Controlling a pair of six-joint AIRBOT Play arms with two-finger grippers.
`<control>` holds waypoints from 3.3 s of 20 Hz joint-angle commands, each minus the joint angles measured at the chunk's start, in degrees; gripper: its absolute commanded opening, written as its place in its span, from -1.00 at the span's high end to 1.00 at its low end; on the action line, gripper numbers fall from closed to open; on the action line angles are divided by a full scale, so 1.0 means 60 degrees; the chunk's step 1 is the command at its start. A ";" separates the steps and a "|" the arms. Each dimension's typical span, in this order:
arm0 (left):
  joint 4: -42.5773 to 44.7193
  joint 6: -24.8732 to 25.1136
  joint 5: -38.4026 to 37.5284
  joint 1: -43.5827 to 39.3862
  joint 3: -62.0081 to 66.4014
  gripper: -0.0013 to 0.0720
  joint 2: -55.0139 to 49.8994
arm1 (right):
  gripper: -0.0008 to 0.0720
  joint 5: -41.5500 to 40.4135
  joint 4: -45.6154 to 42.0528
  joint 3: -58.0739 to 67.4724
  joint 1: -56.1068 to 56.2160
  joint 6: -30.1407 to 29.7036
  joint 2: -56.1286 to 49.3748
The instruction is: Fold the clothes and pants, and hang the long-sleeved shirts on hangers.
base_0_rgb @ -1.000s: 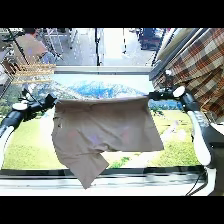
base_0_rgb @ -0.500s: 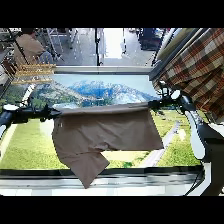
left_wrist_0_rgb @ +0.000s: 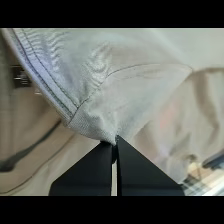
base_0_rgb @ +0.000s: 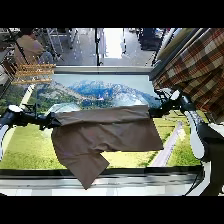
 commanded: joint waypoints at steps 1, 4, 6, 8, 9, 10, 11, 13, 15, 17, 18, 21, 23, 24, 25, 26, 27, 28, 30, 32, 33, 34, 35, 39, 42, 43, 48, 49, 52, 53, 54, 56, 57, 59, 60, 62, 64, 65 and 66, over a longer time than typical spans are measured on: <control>0.0561 -0.0280 -0.0284 0.0047 0.0007 0.95 -0.0015 | 0.93 0.1100 -0.0401 0.0007 -0.0004 0.0244 -0.0007; 0.0557 -0.0277 -0.0251 0.0022 0.0007 0.28 -0.0015 | 0.21 0.1089 -0.0619 0.0011 -0.0004 0.0244 -0.0007; 0.0572 -0.0244 -0.0965 0.0262 0.0011 -0.23 0.0007 | -0.63 0.1745 -0.0889 0.0011 -0.0178 0.0324 0.0026; 0.0820 -0.0437 -0.2215 0.0641 -0.0033 -0.22 0.0102 | -0.61 0.2728 -0.0488 -0.0076 -0.0827 0.0572 0.0047; 0.1191 -0.0627 -0.2371 0.0729 -0.0288 -0.15 0.0350 | -0.60 0.3042 0.0098 -0.0386 -0.1308 0.0652 0.0149; 0.1504 -0.0645 -0.2109 0.0747 -0.0907 -0.13 0.0863 | -0.56 0.3118 0.0739 -0.0885 -0.1749 0.0659 0.0302; 0.1566 -0.0630 -0.1588 0.0685 -0.1861 -0.13 0.1566 | -0.56 0.3016 0.1293 -0.1617 -0.2189 0.0557 0.0539; 0.1486 -0.0448 -0.0627 0.0423 -0.4087 -0.20 0.3133 | -0.57 0.2652 0.1756 -0.3162 -0.2794 -0.0076 0.1060; 0.1475 -0.0452 -0.0138 0.0178 -0.5912 -0.22 0.4437 | -0.57 0.2499 0.1676 -0.4280 -0.3144 -0.0918 0.1319; 0.1475 -0.0412 0.0084 -0.0131 -0.7227 -0.24 0.5395 | -0.57 0.2218 0.1647 -0.4849 -0.3413 -0.1359 0.1322; 0.1483 -0.0313 0.0335 -0.0299 -0.7606 -0.24 0.5672 | -0.57 0.1996 0.1654 -0.4998 -0.3523 -0.1537 0.1322; 0.1486 -0.0321 0.0831 -0.0925 -0.8142 -0.24 0.5880 | -0.56 0.1810 0.1668 -0.5071 -0.3625 -0.2116 0.1322; 0.1479 -0.0353 0.1042 -0.1311 -0.8266 -0.24 0.5880 | -0.56 0.1727 0.1676 -0.5071 -0.3574 -0.2390 0.1322; 0.1486 -0.0423 0.1220 -0.1490 -0.8298 -0.24 0.5880 | -0.56 0.1679 0.1665 -0.5100 -0.3541 -0.2422 0.1322; 0.1479 -0.0532 0.1373 -0.1647 -0.8298 -0.24 0.5880 | -0.56 0.1592 0.1668 -0.5176 -0.3483 -0.2532 0.1322; 0.1486 -0.0535 0.1548 -0.1836 -0.8298 -0.24 0.5880 | -0.55 0.1563 0.1687 -0.5278 -0.3424 -0.2641 0.1322; 0.1483 -0.0579 0.1756 -0.2007 -0.8298 -0.23 0.5880 | -0.46 0.1483 0.1683 -0.5388 -0.3344 -0.2827 0.1322; 0.1483 -0.0659 0.1942 -0.2157 -0.8298 -0.24 0.5880 | -0.37 0.1366 0.1708 -0.5475 -0.3289 -0.2881 0.1322; 0.1486 -0.0750 0.2215 -0.2361 -0.8298 -0.24 0.5876 | -0.14 0.1282 0.1792 -0.5548 -0.3264 -0.2962 0.1322; 0.1483 -0.0750 0.2288 -0.2419 -0.8298 -0.22 0.5843 | 0.02 0.1497 0.1923 -0.5544 -0.3264 -0.3027 0.1322; 0.1483 -0.0754 0.2280 -0.2419 -0.8298 -0.06 0.5748 | 0.03 0.1665 0.1916 -0.5544 -0.3268 -0.3104 0.1322; 0.1483 -0.0750 0.2288 -0.2419 -0.8298 0.42 0.5617 | 0.13 0.1800 0.1898 -0.5548 -0.3268 -0.3107 0.1322; 0.1479 -0.0747 0.2280 -0.2419 -0.8298 0.75 0.5497 | 0.35 0.1891 0.1912 -0.5548 -0.3268 -0.3133 0.1322; 0.1475 -0.0415 0.2044 -0.2291 -0.8174 0.95 0.5410 | 0.93 0.2437 0.1996 -0.5544 -0.3268 -0.3308 0.1348; 0.1060 0.0146 0.0579 -0.1446 -0.7271 0.95 0.5584 | 0.94 0.2965 0.2419 -0.5493 -0.3268 -0.3308 0.1749; 0.0659 0.0321 0.0018 -0.1031 -0.6739 0.96 0.5603 | 0.94 0.2987 0.2667 -0.5453 -0.3268 -0.3297 0.1985; 0.0113 0.0131 -0.0586 0.0011 -0.3741 0.96 0.4900 | 0.95 0.2918 0.4175 -0.4430 -0.3009 -0.1537 0.2765; 0.0069 0.0040 -0.0590 0.0011 -0.3238 0.96 0.4543 | 0.95 0.2667 0.4164 -0.4109 -0.2758 -0.1169 0.2750; -0.1293 0.0062 -0.0572 0.0033 -0.1880 0.95 0.2998 | 0.95 0.0933 0.4149 -0.3136 -0.1854 -0.0025 0.2463; -0.1727 0.0113 -0.0572 0.0055 -0.1421 0.96 0.2426 | 0.95 0.0364 0.4153 -0.2718 -0.1676 0.0375 0.2229; -0.2157 0.0120 -0.0572 0.0127 -0.0900 0.96 0.1807 | 0.95 -0.0058 0.4160 -0.2302 -0.1585 0.0772 0.1963; -0.3042 0.0120 -0.0546 0.0339 0.0047 0.95 0.0685 | 0.95 -0.0627 0.4295 -0.1410 -0.1585 0.1417 0.1319; -0.3399 0.0120 -0.0495 0.0459 0.0452 0.96 0.0204 | 0.95 -0.0885 0.4317 -0.1027 -0.1585 0.1668 0.1009; -0.3894 0.0113 -0.0481 0.0685 0.1104 0.96 -0.0637 | 0.95 -0.1235 0.4441 -0.0361 -0.1545 0.1927 0.0306; -0.3923 0.0058 -0.0477 0.0739 0.1330 0.96 -0.0980 | 0.95 -0.1388 0.4455 -0.0138 -0.1508 0.1931 -0.0004; -0.4025 0.0047 -0.0390 0.0747 0.1417 0.96 -0.1435 | 0.95 -0.1716 0.4470 0.0040 -0.1333 0.1912 -0.0481; -0.4022 0.0051 -0.0106 0.0696 0.1417 0.95 -0.1738 | 0.95 -0.2266 0.4441 0.0040 -0.1122 0.1876 -0.0761; -0.4029 0.0051 0.0091 0.0663 0.1417 0.96 -0.1821 | 0.95 -0.2539 0.4422 0.0040 -0.1042 0.1876 -0.0882; -0.4025 0.0047 0.0350 0.0659 0.1417 0.96 -0.1865 | 0.95 -0.2794 0.4408 0.0040 -0.0984 0.1883 -0.0969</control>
